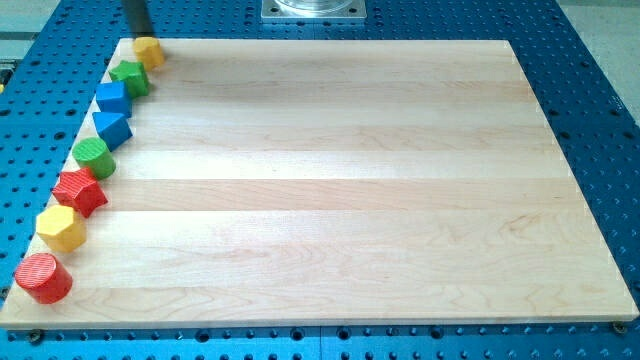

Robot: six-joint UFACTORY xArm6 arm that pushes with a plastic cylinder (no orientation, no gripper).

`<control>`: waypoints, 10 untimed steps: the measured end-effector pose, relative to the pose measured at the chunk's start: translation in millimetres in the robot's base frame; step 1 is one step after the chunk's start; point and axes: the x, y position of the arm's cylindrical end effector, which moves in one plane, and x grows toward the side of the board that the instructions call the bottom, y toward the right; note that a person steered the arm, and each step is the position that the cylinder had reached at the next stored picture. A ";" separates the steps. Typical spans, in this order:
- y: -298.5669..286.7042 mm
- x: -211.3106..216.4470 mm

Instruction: Place your arm at the left of the heart

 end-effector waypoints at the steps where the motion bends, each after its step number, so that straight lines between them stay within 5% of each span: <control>1: -7.0 0.8; 10: -16.2 29.3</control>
